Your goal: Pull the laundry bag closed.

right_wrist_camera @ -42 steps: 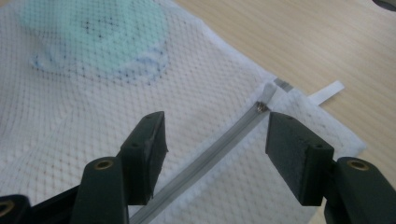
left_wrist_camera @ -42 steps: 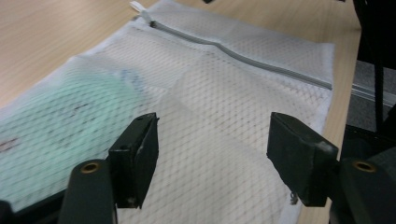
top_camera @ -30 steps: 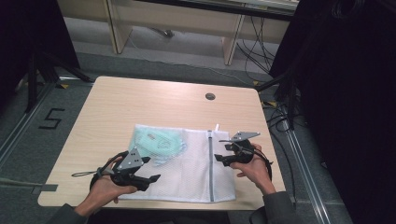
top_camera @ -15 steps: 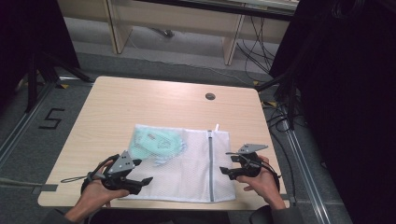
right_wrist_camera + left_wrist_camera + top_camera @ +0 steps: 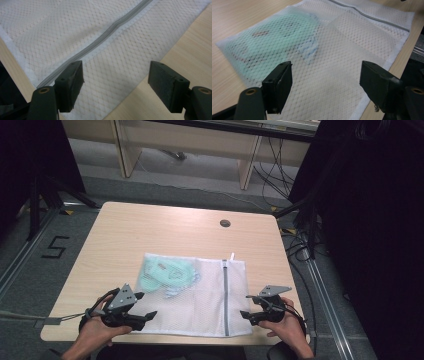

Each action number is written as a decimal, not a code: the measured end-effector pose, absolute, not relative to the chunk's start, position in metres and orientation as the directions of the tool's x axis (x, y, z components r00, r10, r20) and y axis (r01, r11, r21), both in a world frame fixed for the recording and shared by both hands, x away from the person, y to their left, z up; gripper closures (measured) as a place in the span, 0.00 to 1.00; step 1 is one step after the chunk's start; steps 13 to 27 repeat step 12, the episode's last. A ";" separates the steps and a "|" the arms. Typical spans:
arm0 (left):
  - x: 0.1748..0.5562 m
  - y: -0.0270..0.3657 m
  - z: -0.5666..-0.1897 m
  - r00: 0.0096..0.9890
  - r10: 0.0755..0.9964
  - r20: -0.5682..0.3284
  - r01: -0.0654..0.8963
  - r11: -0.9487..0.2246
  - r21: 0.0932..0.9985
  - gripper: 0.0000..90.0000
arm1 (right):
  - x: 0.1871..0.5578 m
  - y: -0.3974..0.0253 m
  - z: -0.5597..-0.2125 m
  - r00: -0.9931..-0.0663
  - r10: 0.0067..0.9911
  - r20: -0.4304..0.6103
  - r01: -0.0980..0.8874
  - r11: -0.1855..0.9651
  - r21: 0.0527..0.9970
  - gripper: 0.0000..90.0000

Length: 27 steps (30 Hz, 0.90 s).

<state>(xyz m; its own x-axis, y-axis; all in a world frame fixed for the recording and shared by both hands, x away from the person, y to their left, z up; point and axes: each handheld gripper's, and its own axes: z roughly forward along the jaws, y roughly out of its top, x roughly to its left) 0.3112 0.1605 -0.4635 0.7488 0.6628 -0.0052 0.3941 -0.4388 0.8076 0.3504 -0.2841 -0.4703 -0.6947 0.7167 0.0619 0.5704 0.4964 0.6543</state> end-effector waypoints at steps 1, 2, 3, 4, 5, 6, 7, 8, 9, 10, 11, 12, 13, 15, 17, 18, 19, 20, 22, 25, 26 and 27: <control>0.311 0.160 -0.464 0.752 0.660 -0.011 0.391 -0.432 0.813 0.29 | 0.350 -0.285 -0.470 -0.696 0.716 0.061 0.575 0.504 0.645 0.32; 0.311 0.158 -0.465 0.747 0.664 -0.027 0.397 -0.413 0.820 0.29 | 0.350 -0.285 -0.471 -0.692 0.719 0.066 0.578 0.496 0.648 0.32; 0.311 0.158 -0.464 0.748 0.663 -0.027 0.398 -0.417 0.817 0.29 | 0.351 -0.285 -0.471 -0.697 0.715 0.054 0.566 0.502 0.653 0.32; 0.311 0.159 -0.464 0.749 0.662 -0.021 0.397 -0.424 0.814 0.29 | 0.351 -0.286 -0.471 -0.694 0.718 0.057 0.570 0.500 0.652 0.32; 0.312 0.160 -0.464 0.755 0.656 -0.015 0.395 -0.437 0.808 0.29 | 0.349 -0.286 -0.467 -0.684 0.725 0.084 0.609 0.503 0.614 0.32; 0.312 0.160 -0.465 0.754 0.657 -0.012 0.393 -0.435 0.810 0.29 | 0.350 -0.287 -0.469 -0.692 0.719 0.066 0.589 0.509 0.628 0.32; 0.312 0.160 -0.465 0.753 0.658 -0.013 0.394 -0.435 0.809 0.29 | 0.350 -0.288 -0.469 -0.694 0.718 0.059 0.582 0.510 0.634 0.32; 0.312 0.159 -0.465 0.752 0.660 -0.017 0.397 -0.432 0.810 0.29 | 0.350 -0.287 -0.469 -0.689 0.721 0.068 0.590 0.504 0.631 0.32; 0.312 0.160 -0.465 0.751 0.660 -0.015 0.396 -0.432 0.811 0.29 | 0.350 -0.287 -0.469 -0.692 0.719 0.064 0.584 0.507 0.634 0.31; 0.312 0.160 -0.464 0.754 0.657 -0.017 0.397 -0.435 0.808 0.29 | 0.351 -0.288 -0.470 -0.697 0.715 0.056 0.577 0.513 0.635 0.31; 0.312 0.160 -0.464 0.753 0.658 -0.016 0.396 -0.434 0.809 0.29 | 0.350 -0.288 -0.470 -0.696 0.715 0.059 0.579 0.511 0.635 0.31; 0.312 0.160 -0.464 0.753 0.658 -0.016 0.397 -0.435 0.808 0.29 | 0.351 -0.288 -0.470 -0.697 0.715 0.057 0.578 0.513 0.634 0.31; 0.312 0.160 -0.464 0.753 0.658 -0.016 0.397 -0.435 0.808 0.29 | 0.351 -0.288 -0.470 -0.697 0.715 0.057 0.578 0.513 0.634 0.31; 0.312 0.160 -0.464 0.753 0.658 -0.016 0.397 -0.435 0.808 0.29 | 0.351 -0.288 -0.470 -0.697 0.715 0.057 0.578 0.513 0.634 0.31; 0.312 0.160 -0.464 0.753 0.658 -0.016 0.397 -0.435 0.808 0.29 | 0.351 -0.288 -0.470 -0.697 0.715 0.057 0.578 0.513 0.634 0.31; 0.312 0.160 -0.464 0.753 0.658 -0.016 0.397 -0.435 0.808 0.29 | 0.351 -0.288 -0.470 -0.697 0.715 0.057 0.578 0.513 0.634 0.31; 0.312 0.160 -0.464 0.753 0.658 -0.016 0.397 -0.435 0.808 0.29 | 0.351 -0.288 -0.470 -0.697 0.715 0.057 0.578 0.513 0.634 0.31; 0.312 0.160 -0.464 0.753 0.658 -0.016 0.397 -0.435 0.808 0.29 | 0.351 -0.288 -0.470 -0.697 0.715 0.057 0.578 0.513 0.634 0.31; 0.312 0.160 -0.464 0.753 0.658 -0.016 0.397 -0.435 0.808 0.29 | 0.351 -0.288 -0.470 -0.697 0.715 0.057 0.578 0.513 0.634 0.31; 0.312 0.160 -0.464 0.753 0.658 -0.016 0.397 -0.435 0.808 0.29 | 0.351 -0.288 -0.470 -0.697 0.715 0.057 0.578 0.513 0.634 0.31; 0.312 0.160 -0.464 0.753 0.658 -0.016 0.397 -0.435 0.808 0.29 | 0.351 -0.288 -0.470 -0.697 0.715 0.057 0.578 0.513 0.634 0.31; 0.312 0.160 -0.464 0.753 0.658 -0.016 0.397 -0.435 0.808 0.29 | 0.351 -0.288 -0.470 -0.697 0.715 0.057 0.578 0.513 0.634 0.31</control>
